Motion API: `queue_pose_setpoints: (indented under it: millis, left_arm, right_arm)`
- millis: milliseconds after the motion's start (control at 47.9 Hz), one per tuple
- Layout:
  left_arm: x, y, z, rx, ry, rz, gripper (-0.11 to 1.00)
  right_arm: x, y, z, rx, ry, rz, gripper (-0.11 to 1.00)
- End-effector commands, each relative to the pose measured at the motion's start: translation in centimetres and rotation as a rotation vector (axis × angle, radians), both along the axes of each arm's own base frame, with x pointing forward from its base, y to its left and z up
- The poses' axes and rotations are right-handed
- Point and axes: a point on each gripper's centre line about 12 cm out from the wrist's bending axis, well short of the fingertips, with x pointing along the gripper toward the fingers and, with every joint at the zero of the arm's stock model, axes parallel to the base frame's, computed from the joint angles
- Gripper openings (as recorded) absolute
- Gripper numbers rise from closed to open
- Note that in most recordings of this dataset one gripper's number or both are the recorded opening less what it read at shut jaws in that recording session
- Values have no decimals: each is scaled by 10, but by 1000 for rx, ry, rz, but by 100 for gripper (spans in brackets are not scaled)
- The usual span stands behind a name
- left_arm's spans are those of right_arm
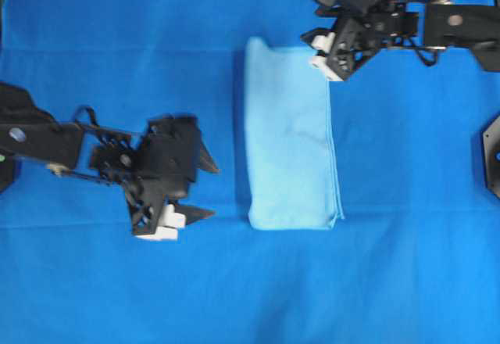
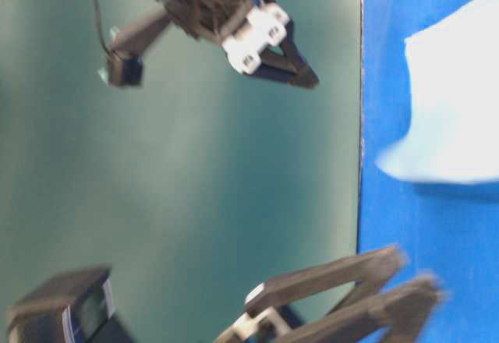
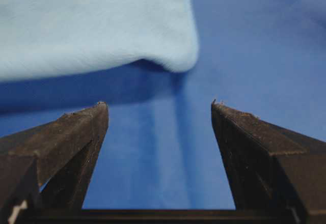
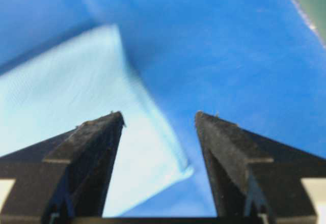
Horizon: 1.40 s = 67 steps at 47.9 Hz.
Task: Fold the light blue towel.
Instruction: 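Lay the towel down as a vertical strip and open both grippers, then move both grippers to the far end of the towel strip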
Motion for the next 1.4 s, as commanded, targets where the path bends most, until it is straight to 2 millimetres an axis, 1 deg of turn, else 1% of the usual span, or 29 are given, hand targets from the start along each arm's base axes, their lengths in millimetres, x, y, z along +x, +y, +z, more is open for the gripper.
queue_pose_setpoints:
  millis: [0, 167, 250, 334, 417, 521, 668, 918, 1022, 1126, 1231, 1293, 1377]
  left_arm:
    - [-8, 9, 19, -13, -87, 26, 78]
    - [-28, 22, 28, -13, -219, 53, 78]
    - [-38, 27, 33, -18, -294, 67, 78]
    - [-47, 31, 39, -21, -363, 78, 78]
    - [-56, 37, 43, -18, -431, 94, 78]
    - [-64, 43, 40, -10, -465, 112, 78]
    - [-70, 50, 36, -5, -484, 134, 78]
    - [-67, 50, 38, -5, -490, 136, 78]
    - [-63, 54, 38, -1, -490, 151, 78]
    - [-55, 70, 37, 11, -481, 201, 78]
    - [-40, 92, 36, 29, -469, 266, 78]
    - [-30, 104, 33, 37, -455, 299, 78]
    - [-19, 120, 24, 45, -424, 339, 78]
  right_arm:
    - [-12, 17, 21, -8, -64, 23, 62]
    - [-39, 48, 27, 16, -117, 69, 62]
    - [-56, 64, 32, 30, -161, 96, 62]
    - [-67, 75, 37, 35, -209, 124, 62]
    - [-77, 83, 39, 39, -255, 155, 62]
    - [-85, 89, 34, 46, -306, 194, 62]
    - [-87, 93, 29, 58, -336, 221, 62]
    - [-88, 89, 28, 56, -323, 202, 62]
    - [-88, 83, 28, 51, -320, 174, 62]
    - [-88, 67, 27, 37, -310, 116, 62]
    - [-85, 45, 24, 21, -286, 49, 62]
    - [-82, 33, 19, 16, -261, 18, 62]
    - [-74, 16, 10, 13, -215, -17, 62]
